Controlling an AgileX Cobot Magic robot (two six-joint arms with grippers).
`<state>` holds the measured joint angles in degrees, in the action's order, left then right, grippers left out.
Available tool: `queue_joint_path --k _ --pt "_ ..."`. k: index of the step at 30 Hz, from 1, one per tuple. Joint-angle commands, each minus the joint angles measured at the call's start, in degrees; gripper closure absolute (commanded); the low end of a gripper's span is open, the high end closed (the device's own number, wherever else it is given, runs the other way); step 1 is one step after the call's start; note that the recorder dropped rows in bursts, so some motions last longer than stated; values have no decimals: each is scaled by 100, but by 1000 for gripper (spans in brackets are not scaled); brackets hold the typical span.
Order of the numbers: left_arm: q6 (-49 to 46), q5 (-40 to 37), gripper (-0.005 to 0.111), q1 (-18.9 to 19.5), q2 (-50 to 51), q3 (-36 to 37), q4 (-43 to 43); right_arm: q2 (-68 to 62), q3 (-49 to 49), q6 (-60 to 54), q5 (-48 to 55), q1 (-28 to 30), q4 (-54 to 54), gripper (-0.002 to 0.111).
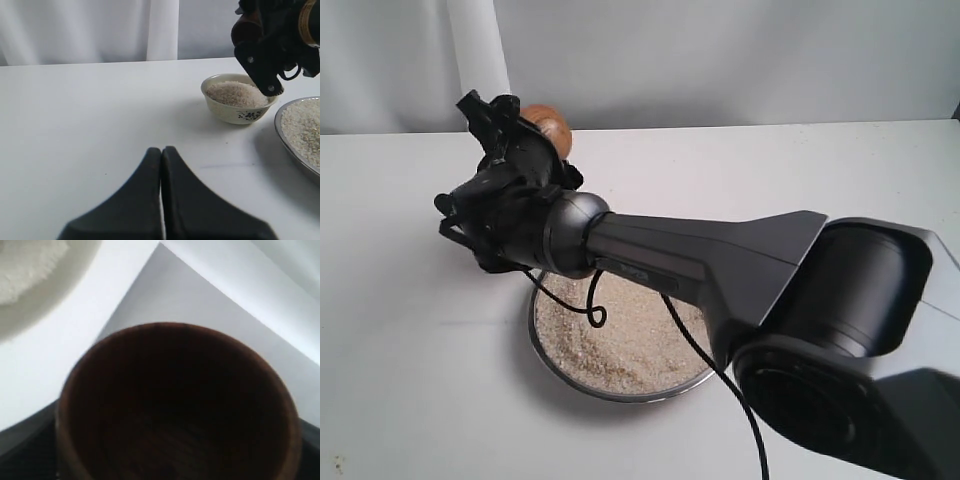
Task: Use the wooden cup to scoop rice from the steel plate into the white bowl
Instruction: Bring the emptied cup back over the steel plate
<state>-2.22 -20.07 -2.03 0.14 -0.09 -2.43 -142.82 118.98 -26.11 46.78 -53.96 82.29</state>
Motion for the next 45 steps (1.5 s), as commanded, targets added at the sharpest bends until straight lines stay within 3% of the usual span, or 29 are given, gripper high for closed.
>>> queue_joint_path --k 1,6,12,18,26,45 --pt "12 21 107 -35 -14 9 2 497 -20 107 -6 41 -1420 108" --pt "22 21 107 -35 -14 9 2 1148 -20 -81 86 219 -3632 108" --pt "22 21 107 -35 -14 9 2 1713 -20 -496 877 433 -4783 108" --pt "7 21 107 -35 -14 9 2 1940 -20 -1284 2302 669 -5724 108" --pt "7 21 107 -35 -14 9 2 1924 -58 -1377 2319 950 -6192 108" --pt "12 21 107 -35 -14 9 2 1926 -1777 -1241 2319 950 -5312 108"
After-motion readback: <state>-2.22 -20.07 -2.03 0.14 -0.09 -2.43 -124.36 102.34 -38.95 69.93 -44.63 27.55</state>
